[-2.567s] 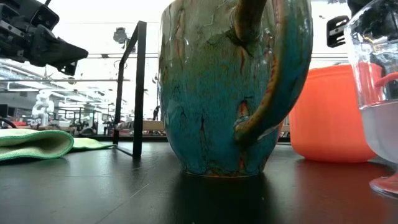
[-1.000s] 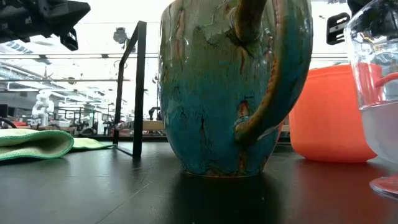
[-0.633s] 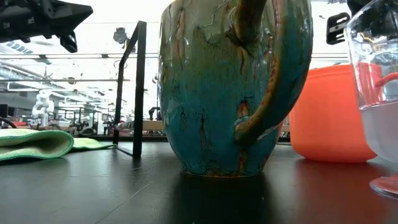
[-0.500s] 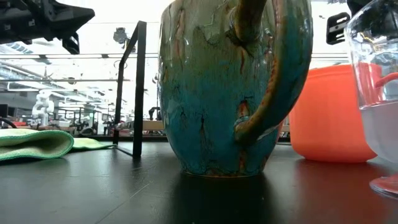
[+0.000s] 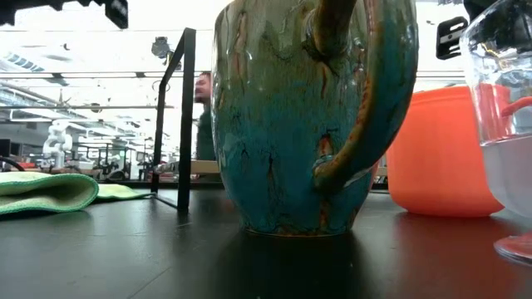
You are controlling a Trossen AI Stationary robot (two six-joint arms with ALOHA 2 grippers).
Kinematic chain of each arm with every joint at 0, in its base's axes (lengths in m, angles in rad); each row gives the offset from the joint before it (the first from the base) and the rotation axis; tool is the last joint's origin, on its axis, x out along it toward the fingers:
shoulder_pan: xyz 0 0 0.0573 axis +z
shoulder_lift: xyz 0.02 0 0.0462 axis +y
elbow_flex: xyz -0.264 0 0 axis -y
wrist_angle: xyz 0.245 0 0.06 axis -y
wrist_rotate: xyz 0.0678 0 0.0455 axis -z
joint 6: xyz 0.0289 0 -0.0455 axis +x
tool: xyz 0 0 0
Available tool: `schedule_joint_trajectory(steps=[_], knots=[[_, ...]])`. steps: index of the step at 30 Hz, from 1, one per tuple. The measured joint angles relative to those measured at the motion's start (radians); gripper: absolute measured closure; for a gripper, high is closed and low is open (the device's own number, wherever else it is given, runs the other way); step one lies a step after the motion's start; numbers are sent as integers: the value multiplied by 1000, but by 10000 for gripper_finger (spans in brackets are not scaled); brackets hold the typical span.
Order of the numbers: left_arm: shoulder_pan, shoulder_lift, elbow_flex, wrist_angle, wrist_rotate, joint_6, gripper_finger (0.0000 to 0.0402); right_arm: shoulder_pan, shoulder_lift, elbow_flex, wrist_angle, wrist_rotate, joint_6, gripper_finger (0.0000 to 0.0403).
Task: Stack small to large cups/mugs on shelf
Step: Put the green patterned mug on the shelf
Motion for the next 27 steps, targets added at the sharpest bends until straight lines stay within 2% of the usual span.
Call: schedule_joint_trajectory(steps=[4, 8, 13, 21, 27], knots=[[-32, 163, 133, -99, -57, 30, 401, 0, 0, 0, 0, 0, 0, 403], [-51, 323, 267, -225, -68, 45, 401, 0, 0, 0, -1, 0, 4, 403], [-71, 516, 407, -299, -69, 42, 401, 0, 0, 0, -10, 0, 9, 403], [-76, 750, 665, -510, -55, -22, 401, 0, 0, 0, -9, 0, 50, 403], [-89, 896, 858, -633, -53, -11, 399, 0, 7, 0, -31, 0, 61, 403]])
